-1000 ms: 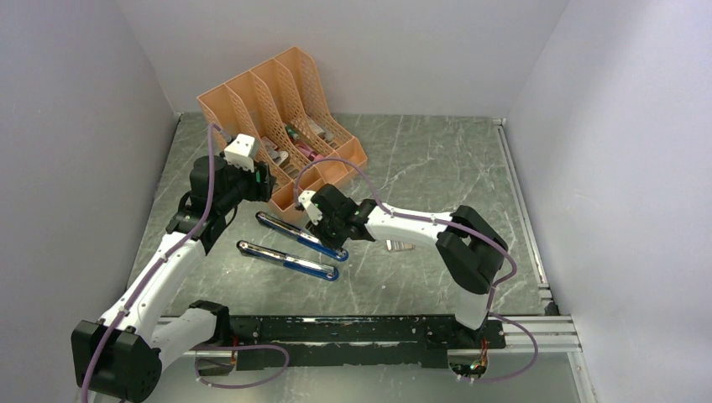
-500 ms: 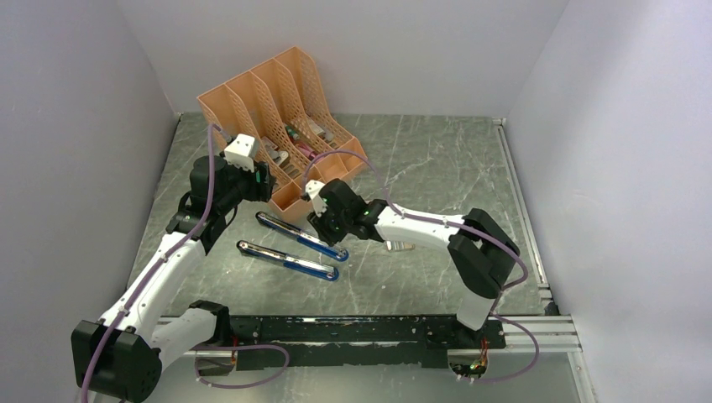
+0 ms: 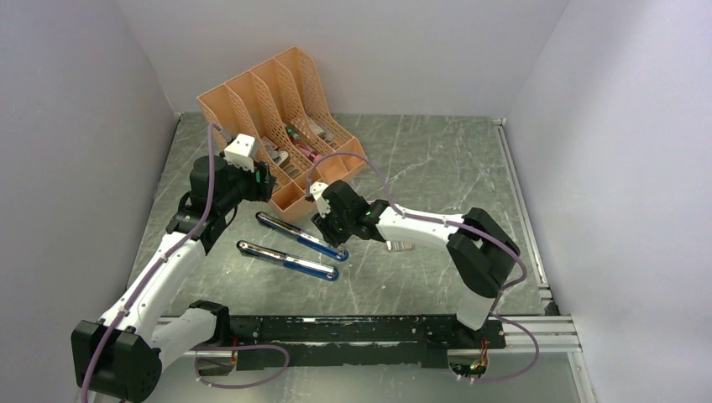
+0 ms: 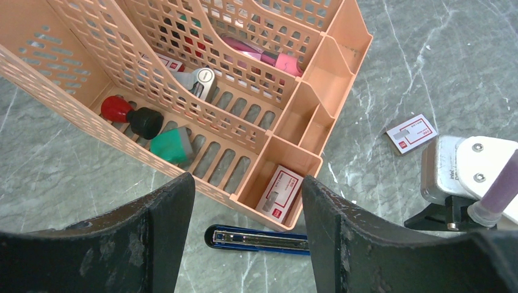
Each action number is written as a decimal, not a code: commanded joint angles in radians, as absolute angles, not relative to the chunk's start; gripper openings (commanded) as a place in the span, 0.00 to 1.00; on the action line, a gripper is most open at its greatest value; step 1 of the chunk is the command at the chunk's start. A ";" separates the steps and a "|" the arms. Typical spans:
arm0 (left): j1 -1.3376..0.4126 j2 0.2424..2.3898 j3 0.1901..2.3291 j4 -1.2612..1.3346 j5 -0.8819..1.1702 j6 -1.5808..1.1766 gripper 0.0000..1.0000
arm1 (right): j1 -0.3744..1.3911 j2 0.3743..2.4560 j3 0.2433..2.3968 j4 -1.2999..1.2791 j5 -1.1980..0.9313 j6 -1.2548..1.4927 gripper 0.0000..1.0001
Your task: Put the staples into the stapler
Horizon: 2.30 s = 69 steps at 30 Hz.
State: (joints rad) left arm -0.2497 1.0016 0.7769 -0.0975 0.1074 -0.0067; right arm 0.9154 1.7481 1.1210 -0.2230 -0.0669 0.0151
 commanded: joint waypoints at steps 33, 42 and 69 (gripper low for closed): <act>-0.239 0.995 0.772 -0.087 0.091 0.004 0.69 | 0.911 1.777 1.134 -0.247 -0.060 0.005 0.38; -0.239 0.994 0.772 -0.087 0.091 0.005 0.69 | 0.912 1.790 1.147 -0.235 -0.061 0.003 0.38; -0.239 0.991 0.772 -0.086 0.090 0.006 0.70 | 0.912 1.825 1.182 -0.201 -0.059 0.010 0.38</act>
State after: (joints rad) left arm -0.2497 1.0016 0.7765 -0.0975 0.1070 -0.0063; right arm 0.9154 1.8072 1.1515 -0.2283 -0.0631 0.0139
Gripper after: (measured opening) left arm 0.693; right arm 0.380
